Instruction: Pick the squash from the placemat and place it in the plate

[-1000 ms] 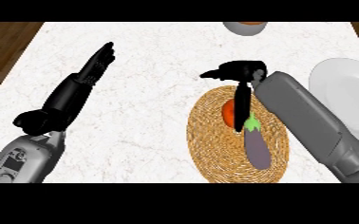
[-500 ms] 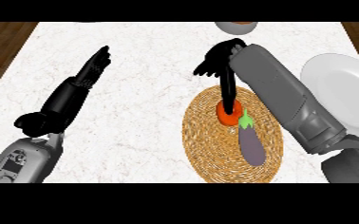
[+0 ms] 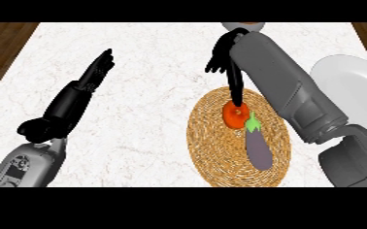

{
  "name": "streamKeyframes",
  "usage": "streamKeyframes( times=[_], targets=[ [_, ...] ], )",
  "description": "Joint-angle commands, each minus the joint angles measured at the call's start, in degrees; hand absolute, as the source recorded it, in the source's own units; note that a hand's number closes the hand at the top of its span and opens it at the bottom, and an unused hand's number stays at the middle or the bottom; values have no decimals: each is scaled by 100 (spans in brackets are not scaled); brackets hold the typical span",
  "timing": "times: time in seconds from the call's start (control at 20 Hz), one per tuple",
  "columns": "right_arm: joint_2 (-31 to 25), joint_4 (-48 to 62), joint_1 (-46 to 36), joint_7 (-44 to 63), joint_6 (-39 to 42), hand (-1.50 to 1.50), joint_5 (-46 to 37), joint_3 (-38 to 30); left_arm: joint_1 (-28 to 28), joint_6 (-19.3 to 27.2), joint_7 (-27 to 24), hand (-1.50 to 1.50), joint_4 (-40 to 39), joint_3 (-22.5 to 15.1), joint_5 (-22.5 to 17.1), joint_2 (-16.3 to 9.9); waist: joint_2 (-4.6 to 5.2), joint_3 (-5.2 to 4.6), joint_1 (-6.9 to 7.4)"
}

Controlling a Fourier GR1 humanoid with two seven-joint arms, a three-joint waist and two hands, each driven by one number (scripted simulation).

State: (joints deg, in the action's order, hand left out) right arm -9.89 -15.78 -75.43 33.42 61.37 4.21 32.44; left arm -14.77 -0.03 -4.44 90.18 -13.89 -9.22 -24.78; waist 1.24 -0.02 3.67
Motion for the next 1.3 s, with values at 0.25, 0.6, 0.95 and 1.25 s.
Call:
streamKeyframes(
  times=[0.25, 0.6, 0.95, 1.25],
  targets=[
    [0, 746, -273, -366, 624, -150, -283, -58, 41, -95, -28, 0, -37, 63, 131, 54, 19, 1, -3],
    [-7, 464, 236, -1027, 852, -150, -781, 266, 100, -120, 201, 0, 172, 203, 61, 104, -11, 7, -77],
    [435, 581, 419, -1169, 751, -150, -1135, 428, 129, -368, 132, 0, 156, 378, 7, 41, -22, 4, -107],
    [613, 710, 638, -1310, 792, -150, -1354, 456, 78, -183, 232, 0, 214, 372, 237, 250, -36, 6, -129]
  ],
)
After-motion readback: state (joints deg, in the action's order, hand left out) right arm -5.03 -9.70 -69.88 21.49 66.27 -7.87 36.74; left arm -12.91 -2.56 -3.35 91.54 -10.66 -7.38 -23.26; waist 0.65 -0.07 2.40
